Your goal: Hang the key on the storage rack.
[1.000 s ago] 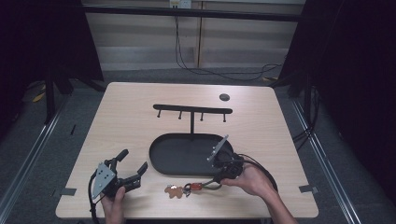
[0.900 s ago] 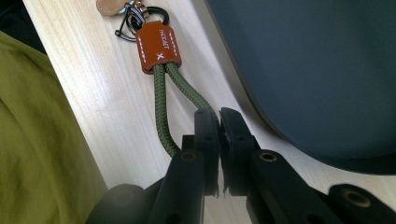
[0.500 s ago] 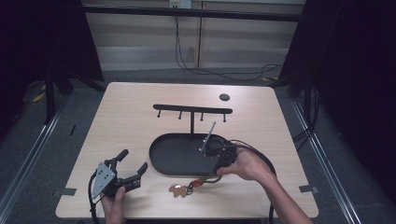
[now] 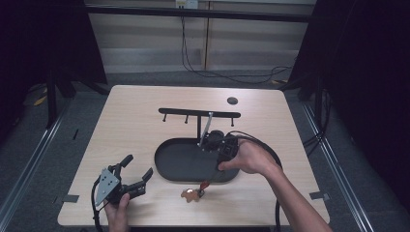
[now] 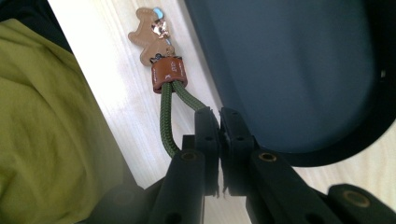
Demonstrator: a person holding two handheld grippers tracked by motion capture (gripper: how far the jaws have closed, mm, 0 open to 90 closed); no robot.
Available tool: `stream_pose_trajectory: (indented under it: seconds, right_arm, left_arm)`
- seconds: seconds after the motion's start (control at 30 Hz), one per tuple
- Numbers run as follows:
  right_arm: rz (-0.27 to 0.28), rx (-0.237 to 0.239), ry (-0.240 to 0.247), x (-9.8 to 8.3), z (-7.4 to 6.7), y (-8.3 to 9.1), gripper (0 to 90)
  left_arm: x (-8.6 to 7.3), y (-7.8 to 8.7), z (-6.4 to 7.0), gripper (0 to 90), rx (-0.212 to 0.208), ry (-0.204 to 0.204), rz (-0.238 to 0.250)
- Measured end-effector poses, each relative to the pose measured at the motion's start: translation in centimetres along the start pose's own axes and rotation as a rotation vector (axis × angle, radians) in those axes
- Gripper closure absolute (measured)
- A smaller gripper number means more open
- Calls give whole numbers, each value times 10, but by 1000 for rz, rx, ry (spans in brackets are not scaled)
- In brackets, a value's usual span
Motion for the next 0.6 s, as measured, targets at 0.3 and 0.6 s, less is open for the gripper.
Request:
stream_pose_trajectory:
  seconds: [0.3, 0.6]
  right_arm:
    - [-44, -3, 25, 8, 3, 13, 865]
    - [-12, -24, 33, 13, 2, 33, 865]
  left_arm:
    - [0, 0, 0, 157, -2, 1, 1]
    - [0, 0, 0, 157, -6, 1, 1]
Point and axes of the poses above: each handheld gripper's, and its own axes: y roughly backward along the jaws, x roughly out of its top, z roughly to its right, the point moved 5 cm from there along -y, roughly forward along the jaws, and after that the axes turned 1 degree about -x, right-handed, at the moved point
